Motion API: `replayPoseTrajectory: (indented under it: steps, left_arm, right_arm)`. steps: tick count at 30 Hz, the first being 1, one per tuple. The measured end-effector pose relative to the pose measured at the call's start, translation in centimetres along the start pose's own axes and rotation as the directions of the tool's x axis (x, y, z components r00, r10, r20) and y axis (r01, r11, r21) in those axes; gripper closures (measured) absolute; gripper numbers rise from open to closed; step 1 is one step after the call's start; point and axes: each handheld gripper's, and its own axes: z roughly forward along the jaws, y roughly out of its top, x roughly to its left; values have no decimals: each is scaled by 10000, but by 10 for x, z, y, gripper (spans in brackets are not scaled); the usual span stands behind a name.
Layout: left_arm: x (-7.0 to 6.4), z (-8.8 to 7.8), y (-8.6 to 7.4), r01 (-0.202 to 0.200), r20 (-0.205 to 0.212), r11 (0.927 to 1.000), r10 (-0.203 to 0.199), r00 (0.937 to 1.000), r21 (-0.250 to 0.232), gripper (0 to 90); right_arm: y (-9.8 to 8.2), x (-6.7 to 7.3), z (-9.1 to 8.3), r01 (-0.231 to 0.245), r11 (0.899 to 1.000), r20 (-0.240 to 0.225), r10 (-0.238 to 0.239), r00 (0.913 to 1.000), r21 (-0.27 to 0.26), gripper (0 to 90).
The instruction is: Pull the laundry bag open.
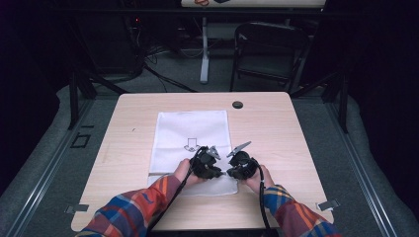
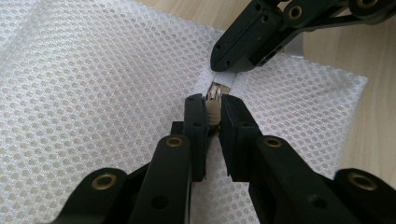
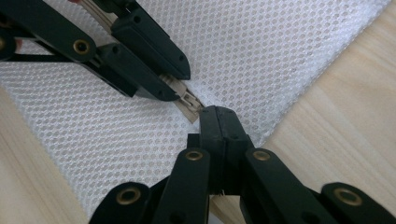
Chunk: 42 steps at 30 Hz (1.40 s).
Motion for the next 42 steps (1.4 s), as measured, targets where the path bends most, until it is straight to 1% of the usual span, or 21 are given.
replayPoseTrajectory:
  steps: [2, 3, 6, 8, 12, 16, 18, 20, 22, 23, 25, 26, 27, 29, 31, 33, 34, 37, 39, 40, 42]
  left_arm:
    - [1, -2, -1, 96, -5, 10000, -96, 10000, 15, 817]
    - [2, -3, -2, 63, -19, 10000, -63, 10000, 40, 817]
    - [8, -8, -8, 248, 70, 9997, -248, 9997, 54, 816]
    - [11, -12, -11, 228, 60, 9996, -229, 9997, 151, 815]
    - [14, -17, -18, 335, 196, 9994, -336, 9992, 72, 814]
    - [11, -13, -17, 125, 203, 9998, -128, 9997, 125, 812]
    - [12, -13, -17, 109, 262, 9999, -113, 9996, 129, 812]
    - [12, -13, -16, 60, 272, 9999, -65, 9996, 155, 811]
    - [13, -13, -17, 28, 366, 10000, -32, 9993, 96, 811]
    - [13, -13, -17, 26, 382, 10000, -29, 9993, 82, 810]
    - [13, -12, -17, 14, 440, 10000, -15, 9990, 15, 810]
    - [13, -11, -16, 8, 476, 10000, -8, 9989, 7, 810]
    - [12, -11, -16, 18, 498, 10000, -18, 9988, 1, 810]
    - [12, -11, -16, 12, 498, 10000, -12, 9988, 12, 809]
    - [12, -11, -17, 17, 498, 10000, -17, 9988, 2, 808]
    - [12, -11, -17, -20, 500, 10000, 20, 9987, -20, 807]
    - [12, -11, -16, -27, 502, 10000, 27, 9987, -13, 806]
    - [11, -11, -16, -101, 421, 9999, 99, 9991, 46, 807]
    - [11, -11, -15, -140, 361, 9999, 138, 9993, 55, 808]
    - [10, -11, -16, -110, 418, 9999, 107, 9991, 65, 809]
    - [10, -10, -15, -95, 395, 9999, 93, 9992, 52, 811]
  right_arm:
    - [0, 0, 0, -54, 10000, -4, 54, 10000, 18, 900]
    - [0, -1, 0, -93, 10000, -7, 93, 10000, 11, 900]
    - [0, -1, 0, -68, 10000, -12, 68, 10000, 18, 900]
    - [0, 0, 0, -94, 10000, 12, 94, 10000, 4, 900]
    - [0, 0, -2, -115, 9996, 96, 113, 9999, 243, 900]
    - [0, 1, -3, -68, 9990, 155, 61, 9999, 435, 900]
    - [0, 0, -4, 115, 9981, 127, -123, 9998, 598, 900]
    - [1, -1, -5, 152, 9980, 37, -154, 9999, 614, 900]
    - [2, 0, -6, 296, 9988, 18, -297, 9996, 383, 900]
    - [3, 1, -7, 284, 9995, 69, -285, 9996, 125, 900]
    - [7, 5, -9, 473, 9986, 51, -472, 9989, -225, 900]
    - [9, 7, -9, 581, 9980, 120, -578, 9983, -247, 900]
    - [9, 8, -6, 590, 9974, 102, -586, 9982, -413, 900]
    - [11, 10, -1, 586, 9981, 38, -586, 9983, -181, 900]
    - [10, 11, 3, 734, 9973, 78, -734, 9973, 62, 900]
    - [9, 10, 5, 751, 9972, 93, -751, 9971, 31, 900]
    - [9, 9, 5, 922, 9956, 154, -925, 9956, 147, 900]
    - [8, 10, 6, 1092, 9940, 124, -1094, 9939, 107, 900]
    - [9, 11, 6, 1392, 9900, 243, -1398, 9899, 225, 900]
    - [9, 12, 6, 1478, 9888, 331, -1485, 9884, 221, 900]
    - [9, 13, 6, 1467, 9888, 369, -1476, 9884, 257, 900]
